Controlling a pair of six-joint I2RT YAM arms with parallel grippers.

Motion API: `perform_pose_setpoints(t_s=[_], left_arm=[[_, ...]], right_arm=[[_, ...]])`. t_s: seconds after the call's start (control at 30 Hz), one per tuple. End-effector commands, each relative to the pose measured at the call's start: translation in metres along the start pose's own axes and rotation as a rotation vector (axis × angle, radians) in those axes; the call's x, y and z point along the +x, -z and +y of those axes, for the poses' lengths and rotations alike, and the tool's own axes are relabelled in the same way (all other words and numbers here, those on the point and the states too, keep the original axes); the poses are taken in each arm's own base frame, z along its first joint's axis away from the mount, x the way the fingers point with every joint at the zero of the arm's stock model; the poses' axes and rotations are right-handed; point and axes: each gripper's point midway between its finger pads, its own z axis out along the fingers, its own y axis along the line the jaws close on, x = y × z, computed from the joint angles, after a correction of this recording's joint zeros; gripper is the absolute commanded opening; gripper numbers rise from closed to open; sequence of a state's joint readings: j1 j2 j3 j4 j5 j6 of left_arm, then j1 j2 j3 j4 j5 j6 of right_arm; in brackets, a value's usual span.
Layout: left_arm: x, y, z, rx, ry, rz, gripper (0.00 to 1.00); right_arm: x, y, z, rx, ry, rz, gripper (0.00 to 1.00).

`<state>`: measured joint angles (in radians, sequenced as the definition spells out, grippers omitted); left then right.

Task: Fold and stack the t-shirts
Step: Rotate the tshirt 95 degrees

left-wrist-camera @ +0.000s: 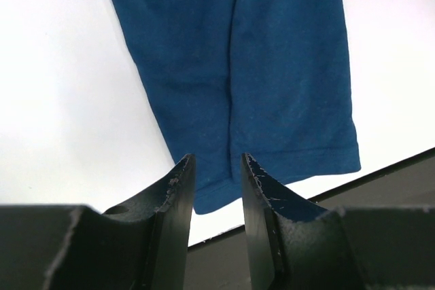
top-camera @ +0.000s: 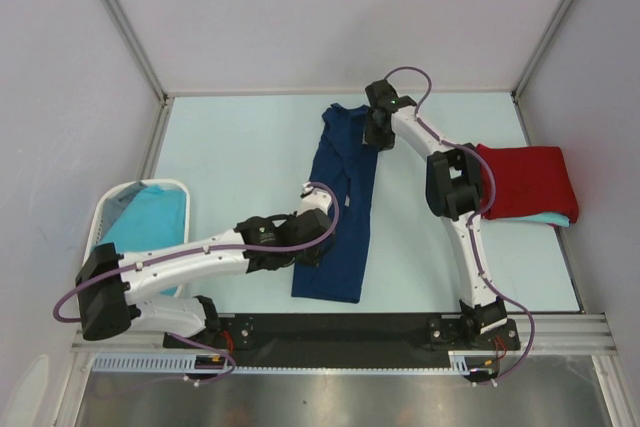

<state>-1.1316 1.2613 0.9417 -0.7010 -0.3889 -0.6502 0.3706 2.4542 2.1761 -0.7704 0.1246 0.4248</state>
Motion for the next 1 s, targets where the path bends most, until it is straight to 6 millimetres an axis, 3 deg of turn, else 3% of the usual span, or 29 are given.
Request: perform_pose_setpoints(t_s=[0.0,0.2,0.4,0.6,0.97], left_arm=[[-0.004,0.006,0.002,0.012,0.042,-0.027,0.38],[-0.003,0.006,0.002,0.012,0.050,-0.023,0.38],[0.000,0.004,0.002,0.010,0.060,-0.013,0.38],[0.002,0.003,0.001,0.009,0.059,-0.002,0.38],[0.009,0.000,0.003,-0.008,0.039,0.036,0.38]], right_arm=[[0.001,-0.008,0.005,-0.017,0.007,0.002,0.43],[0.007,-0.014,0.001,-0.016,-0.003,0.026,0.32],[0.002,-0.013,-0.006,0.009,-0.014,0.013,0.00],[-0.014,-0.011,-0.025,0.063,-0.048,-0.021,0.00],[-0.055,-0.008,-0.036,0.068,-0.088,-0.096,0.00]])
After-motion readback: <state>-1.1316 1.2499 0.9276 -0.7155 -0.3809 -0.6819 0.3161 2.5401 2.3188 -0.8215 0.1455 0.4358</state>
